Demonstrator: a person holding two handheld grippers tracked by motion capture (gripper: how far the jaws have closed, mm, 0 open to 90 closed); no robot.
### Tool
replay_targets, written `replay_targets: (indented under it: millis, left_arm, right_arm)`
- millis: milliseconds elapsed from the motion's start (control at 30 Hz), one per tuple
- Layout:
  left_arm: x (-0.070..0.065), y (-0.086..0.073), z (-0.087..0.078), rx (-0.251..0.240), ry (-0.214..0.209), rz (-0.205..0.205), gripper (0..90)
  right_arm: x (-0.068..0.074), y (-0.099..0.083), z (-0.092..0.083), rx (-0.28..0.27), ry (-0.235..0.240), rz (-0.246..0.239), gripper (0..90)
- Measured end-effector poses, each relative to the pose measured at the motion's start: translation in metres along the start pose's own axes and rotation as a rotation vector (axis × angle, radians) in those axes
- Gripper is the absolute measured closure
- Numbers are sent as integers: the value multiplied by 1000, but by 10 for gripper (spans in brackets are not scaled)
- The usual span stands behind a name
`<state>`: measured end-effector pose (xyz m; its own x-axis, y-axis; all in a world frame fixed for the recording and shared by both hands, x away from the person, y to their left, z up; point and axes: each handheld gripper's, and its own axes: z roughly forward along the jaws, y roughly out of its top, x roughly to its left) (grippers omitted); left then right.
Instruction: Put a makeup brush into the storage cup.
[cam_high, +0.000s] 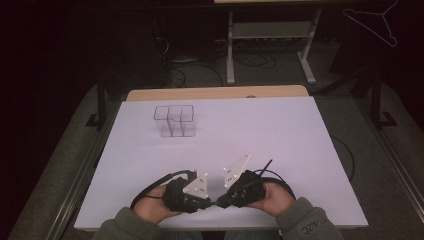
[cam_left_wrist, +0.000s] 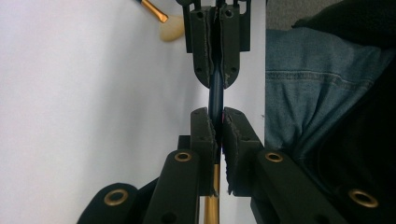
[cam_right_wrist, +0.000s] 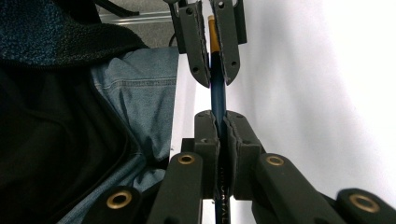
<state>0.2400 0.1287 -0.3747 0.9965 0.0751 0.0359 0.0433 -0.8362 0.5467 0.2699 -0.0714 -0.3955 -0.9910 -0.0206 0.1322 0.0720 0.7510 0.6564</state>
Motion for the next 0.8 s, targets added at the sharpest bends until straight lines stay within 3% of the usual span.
replay_targets:
  millis: [200,233,300,400,667,800]
  left_arm:
    - [3,-3,-1,0,12,-29,763]
    - [3,-4,-1,-30,20,-66,744]
    - [4,-6,-3,-45,19,-88,721]
    - [7,-8,-8,-74,23,-127,696]
    - [15,-12,-12,-120,16,-196,647]
    - [20,-16,-8,-146,27,-267,616]
  right_arm:
    - [1,-1,-1,9,-13,3,834]
    - [1,-1,-2,9,-15,6,834]
    - [-1,-2,-3,8,-24,3,834]
    - [-3,-5,-6,8,-54,36,833]
    - [-8,-10,-28,-55,-252,166,833]
    - [-6,-6,-35,-111,-328,222,832]
